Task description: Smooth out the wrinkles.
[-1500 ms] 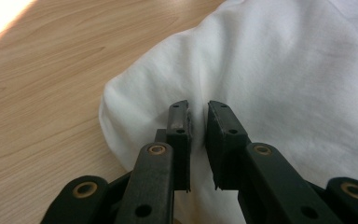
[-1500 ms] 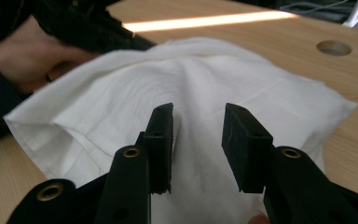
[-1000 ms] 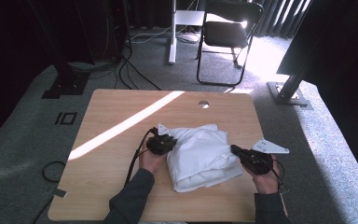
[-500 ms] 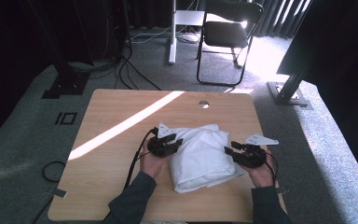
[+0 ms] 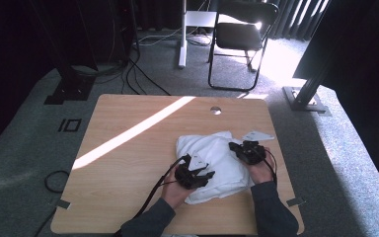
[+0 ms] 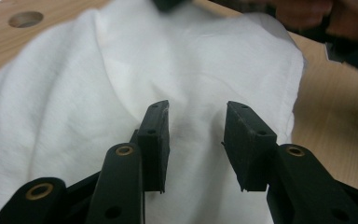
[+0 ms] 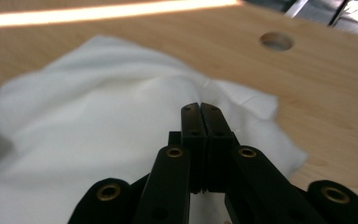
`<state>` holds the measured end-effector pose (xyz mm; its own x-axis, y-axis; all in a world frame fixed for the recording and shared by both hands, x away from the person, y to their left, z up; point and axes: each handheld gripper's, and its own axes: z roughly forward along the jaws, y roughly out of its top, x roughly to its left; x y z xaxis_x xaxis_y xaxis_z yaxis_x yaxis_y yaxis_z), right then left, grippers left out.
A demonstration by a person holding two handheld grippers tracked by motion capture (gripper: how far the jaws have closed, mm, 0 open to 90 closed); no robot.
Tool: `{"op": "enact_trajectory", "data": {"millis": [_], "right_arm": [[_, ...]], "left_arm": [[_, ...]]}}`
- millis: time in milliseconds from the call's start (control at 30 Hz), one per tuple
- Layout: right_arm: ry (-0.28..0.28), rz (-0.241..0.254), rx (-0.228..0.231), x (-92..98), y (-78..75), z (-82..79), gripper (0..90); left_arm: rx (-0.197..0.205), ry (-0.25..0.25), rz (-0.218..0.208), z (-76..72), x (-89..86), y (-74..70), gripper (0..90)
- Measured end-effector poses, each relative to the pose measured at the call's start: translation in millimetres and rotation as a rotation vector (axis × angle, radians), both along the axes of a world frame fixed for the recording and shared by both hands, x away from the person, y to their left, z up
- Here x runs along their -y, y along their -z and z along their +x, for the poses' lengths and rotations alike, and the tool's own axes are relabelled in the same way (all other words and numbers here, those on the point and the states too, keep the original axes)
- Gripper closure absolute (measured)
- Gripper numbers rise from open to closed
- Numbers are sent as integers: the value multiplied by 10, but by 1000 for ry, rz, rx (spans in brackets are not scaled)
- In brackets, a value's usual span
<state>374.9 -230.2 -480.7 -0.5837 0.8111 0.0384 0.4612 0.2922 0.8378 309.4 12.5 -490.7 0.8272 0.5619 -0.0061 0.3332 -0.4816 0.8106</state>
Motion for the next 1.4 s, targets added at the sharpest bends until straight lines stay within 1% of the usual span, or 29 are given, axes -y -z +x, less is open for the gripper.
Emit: {"op": "enact_trajectory", "data": {"millis": [67,100,133,167,200,233,267,300,333,367,433,467,500,533,567,600,667,733,800,833,867,900,933,967,1033,1067,1100,1267,1400], "right_arm": [[34,17,31,81,-57,-48,891],[53,17,45,125,-81,-71,891],[80,21,57,179,-98,-92,889],[106,25,59,220,-97,-98,879],[134,12,55,250,-75,-91,878],[142,-4,39,262,-45,-75,871],[151,-35,2,272,25,-41,844],[151,-35,2,272,25,-41,844],[152,-48,-23,277,72,-19,789],[195,-46,-37,305,139,-40,677],[182,-3,1,331,81,-162,593],[170,5,26,331,38,-250,576],[151,18,42,325,7,-339,571],[125,27,43,307,-3,-420,556],[86,23,29,279,14,-484,546],[58,-4,13,248,52,-540,545],[37,-74,-21,211,159,-644,545],[40,-134,-49,234,280,-731,544],[66,-156,-90,294,398,-801,544],[64,-159,-110,317,457,-821,544],[62,-168,-130,330,515,-828,544],[61,-170,-145,332,565,-824,543],[58,-157,-156,322,601,-811,543],[53,-145,-163,304,626,-787,543],[52,-145,-174,244,672,-711,544],[51,-145,-180,205,686,-675,545],[51,-145,-180,205,686,-675,545],[33,-151,-173,-48,698,-440,545],[15,-138,-169,-303,706,-235,547]], "left_arm": [[-8,13,2,-18,21,22,610],[-3,20,10,-33,36,32,610],[-9,29,3,-45,49,41,609],[-16,37,2,-58,61,47,608],[-17,45,2,-72,73,53,608],[-24,58,3,-103,100,66,607],[-22,69,9,-125,121,72,604],[-22,69,9,-125,121,72,604],[-21,106,9,-201,168,78,604],[-17,121,6,-234,181,72,605],[-4,149,0,-284,204,62,605],[-5,157,14,-287,216,68,604],[-11,159,24,-279,227,88,604],[-28,161,31,-266,235,113,604],[-38,160,30,-264,244,141,604],[-43,163,34,-276,252,162,604],[-43,174,45,-311,267,201,596],[-59,173,48,-332,269,245,593],[-74,185,47,-363,263,282,592],[-83,200,45,-381,263,303,595],[-80,208,55,-403,268,326,593],[-71,207,75,-414,275,354,593],[-72,200,89,-409,277,385,593],[-80,191,88,-391,269,414,593],[-80,170,88,-344,236,462,598],[-91,155,89,-307,207,488,600],[-91,155,89,-307,207,488,600],[-90,68,73,-127,-12,506,600],[-82,-37,74,71,-296,493,600]]}}
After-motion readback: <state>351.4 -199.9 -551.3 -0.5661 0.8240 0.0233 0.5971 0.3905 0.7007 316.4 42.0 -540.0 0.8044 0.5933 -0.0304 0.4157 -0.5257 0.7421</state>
